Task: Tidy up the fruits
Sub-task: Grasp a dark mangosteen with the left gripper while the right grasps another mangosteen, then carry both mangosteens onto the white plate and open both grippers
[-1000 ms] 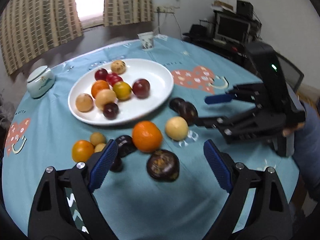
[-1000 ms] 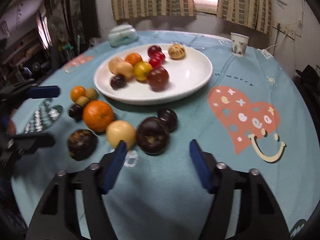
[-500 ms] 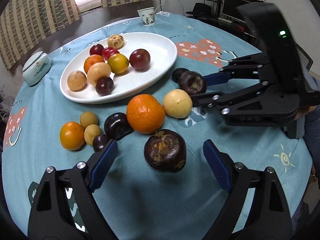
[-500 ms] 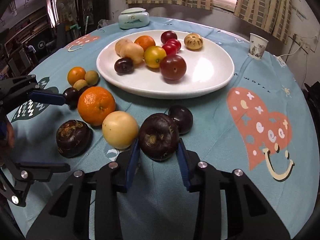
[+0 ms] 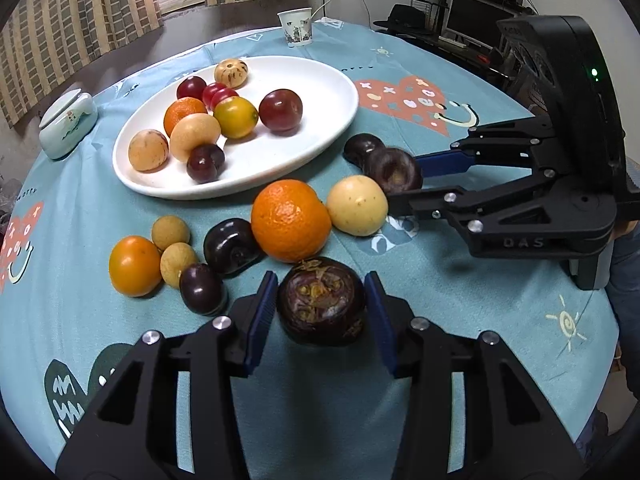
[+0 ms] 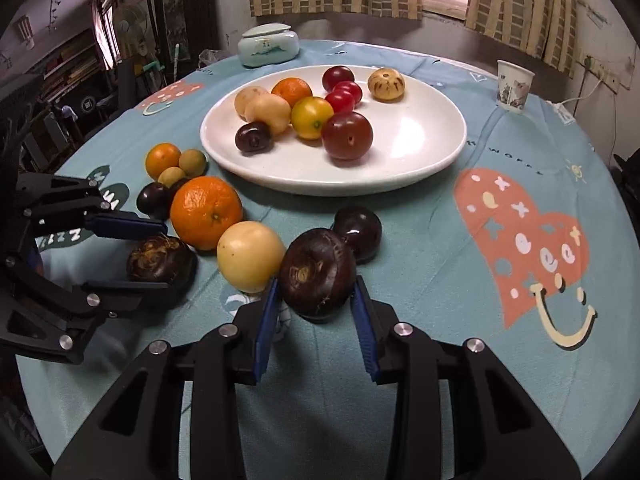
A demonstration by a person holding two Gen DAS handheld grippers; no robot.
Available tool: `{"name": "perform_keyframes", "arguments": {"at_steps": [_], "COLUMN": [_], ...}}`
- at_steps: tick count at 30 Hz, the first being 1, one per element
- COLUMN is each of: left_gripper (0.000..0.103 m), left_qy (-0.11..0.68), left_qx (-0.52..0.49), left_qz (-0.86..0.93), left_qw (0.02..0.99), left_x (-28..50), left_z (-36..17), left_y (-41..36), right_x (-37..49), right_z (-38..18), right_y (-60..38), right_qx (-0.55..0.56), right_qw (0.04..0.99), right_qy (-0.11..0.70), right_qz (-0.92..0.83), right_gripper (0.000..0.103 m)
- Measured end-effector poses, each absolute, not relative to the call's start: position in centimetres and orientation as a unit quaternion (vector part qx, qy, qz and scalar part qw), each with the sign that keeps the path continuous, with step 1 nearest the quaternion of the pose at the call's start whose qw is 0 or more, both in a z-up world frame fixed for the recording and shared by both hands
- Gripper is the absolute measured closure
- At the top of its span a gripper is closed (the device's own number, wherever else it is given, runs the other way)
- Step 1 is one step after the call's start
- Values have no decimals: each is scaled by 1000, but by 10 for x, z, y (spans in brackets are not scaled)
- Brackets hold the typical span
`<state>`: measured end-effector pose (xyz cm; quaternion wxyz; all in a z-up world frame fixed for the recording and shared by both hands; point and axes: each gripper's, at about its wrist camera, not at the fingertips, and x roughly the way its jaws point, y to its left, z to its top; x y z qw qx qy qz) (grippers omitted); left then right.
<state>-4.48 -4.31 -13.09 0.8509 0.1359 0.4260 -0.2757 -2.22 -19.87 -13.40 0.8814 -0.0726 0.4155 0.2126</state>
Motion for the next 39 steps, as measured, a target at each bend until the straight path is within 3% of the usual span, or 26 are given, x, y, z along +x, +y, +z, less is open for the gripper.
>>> {"name": "perform_keyframes", "arguments": {"at_steps": [2, 3, 4, 8, 15, 17, 20, 39], "left_gripper": [54, 54, 54, 51, 49, 49, 57, 58], "left_qy": [427, 427, 426, 427, 429, 428, 424, 406], "left_qx": [134, 134, 135, 138, 138, 138, 134, 116], "left_qz": [-272, -272, -271, -267, -264, -264, -270, -273], "left_qw": [852, 852, 852, 853, 853, 853, 854, 864], "left_x": [-44, -43, -43, -43, -42, -42, -43, -46], "left_z": [-131, -131, -131, -132, -133, -133, -132, -119], "left_y": [-42, -42, -42, -43, -43, -43, -42, -37], "right_x": [-23, -24, -24, -26, -15, -17, -19, -26], "right_z": [-134, -134, -133, -126, -136, -134, -133, -120], "right_y": [-200, -201, -202, -206, -197, -194, -191, -204], "right_qx": [-70, -72, -70, -70, -89, -92, -105, -61], "right_qw": [880, 884, 887, 903, 895, 898, 900, 901], "right_qy": [418, 415, 411, 379, 405, 394, 386, 378], "right_qz": [213, 203, 199, 189, 165, 173, 173, 204], "right_gripper": [54, 44, 43, 43, 44, 63, 63, 63]}}
